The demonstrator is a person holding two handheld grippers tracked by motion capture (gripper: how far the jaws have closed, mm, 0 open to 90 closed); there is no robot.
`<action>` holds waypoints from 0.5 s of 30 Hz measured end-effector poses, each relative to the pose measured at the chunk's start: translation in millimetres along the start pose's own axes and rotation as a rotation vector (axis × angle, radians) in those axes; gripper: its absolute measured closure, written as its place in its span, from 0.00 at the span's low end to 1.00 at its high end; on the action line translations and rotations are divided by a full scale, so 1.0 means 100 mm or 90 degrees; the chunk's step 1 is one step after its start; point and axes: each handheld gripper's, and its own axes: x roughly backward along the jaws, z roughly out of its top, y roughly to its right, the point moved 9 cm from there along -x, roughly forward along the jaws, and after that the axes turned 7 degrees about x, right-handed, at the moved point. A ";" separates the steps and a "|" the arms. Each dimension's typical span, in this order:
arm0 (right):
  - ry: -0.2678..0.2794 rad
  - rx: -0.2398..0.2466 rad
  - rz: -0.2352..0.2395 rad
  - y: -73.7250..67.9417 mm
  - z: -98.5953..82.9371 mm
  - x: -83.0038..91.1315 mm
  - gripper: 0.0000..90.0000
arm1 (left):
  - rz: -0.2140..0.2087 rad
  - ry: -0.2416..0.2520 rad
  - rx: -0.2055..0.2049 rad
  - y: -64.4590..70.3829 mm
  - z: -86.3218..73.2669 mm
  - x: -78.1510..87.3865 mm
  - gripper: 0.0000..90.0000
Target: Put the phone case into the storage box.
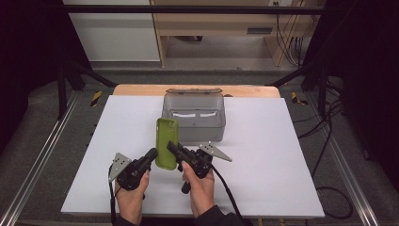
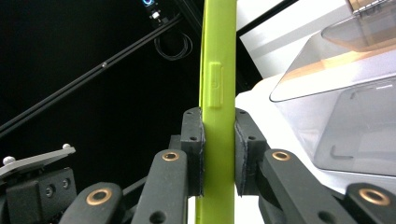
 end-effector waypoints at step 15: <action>0.005 0.014 -0.089 0.47 0.18 0.41 0.86 | 0.057 0.031 -0.067 -0.35 0.17 0.06 0.37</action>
